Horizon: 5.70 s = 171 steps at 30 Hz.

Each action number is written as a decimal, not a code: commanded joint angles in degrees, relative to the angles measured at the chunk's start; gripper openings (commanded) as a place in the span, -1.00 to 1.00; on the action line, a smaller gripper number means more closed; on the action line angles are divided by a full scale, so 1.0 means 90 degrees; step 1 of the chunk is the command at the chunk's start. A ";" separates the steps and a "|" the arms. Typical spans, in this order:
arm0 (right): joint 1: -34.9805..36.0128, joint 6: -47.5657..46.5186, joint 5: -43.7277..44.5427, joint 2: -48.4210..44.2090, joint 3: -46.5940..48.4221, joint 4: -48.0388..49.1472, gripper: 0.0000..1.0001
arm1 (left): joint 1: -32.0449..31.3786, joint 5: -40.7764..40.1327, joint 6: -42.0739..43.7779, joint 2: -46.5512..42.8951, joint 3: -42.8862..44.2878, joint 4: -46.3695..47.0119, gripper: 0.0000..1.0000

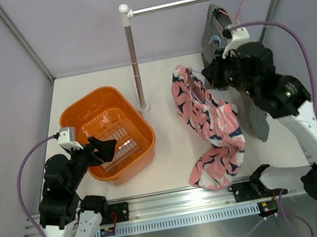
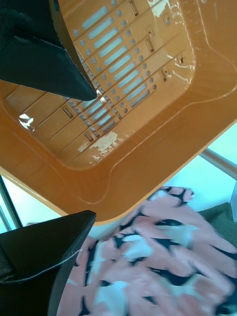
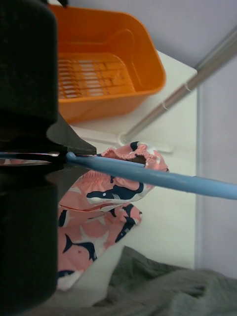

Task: Remove the shorts from the hanger

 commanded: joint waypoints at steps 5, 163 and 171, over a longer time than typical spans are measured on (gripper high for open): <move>0.0643 0.1045 -0.0588 -0.2169 -0.1560 -0.0288 -1.00 | -0.0047 0.0818 -0.0496 0.0583 0.0460 0.1099 0.98; 0.0663 0.0206 0.1063 -0.1174 0.0324 -0.1685 -1.00 | -0.2669 -0.5825 -0.0388 0.4170 0.4037 -0.0285 -1.00; 0.0672 0.0011 0.0662 -0.1067 0.0402 -0.1714 -1.00 | -0.0499 -0.2946 -0.1706 0.3575 0.1693 0.0239 -1.00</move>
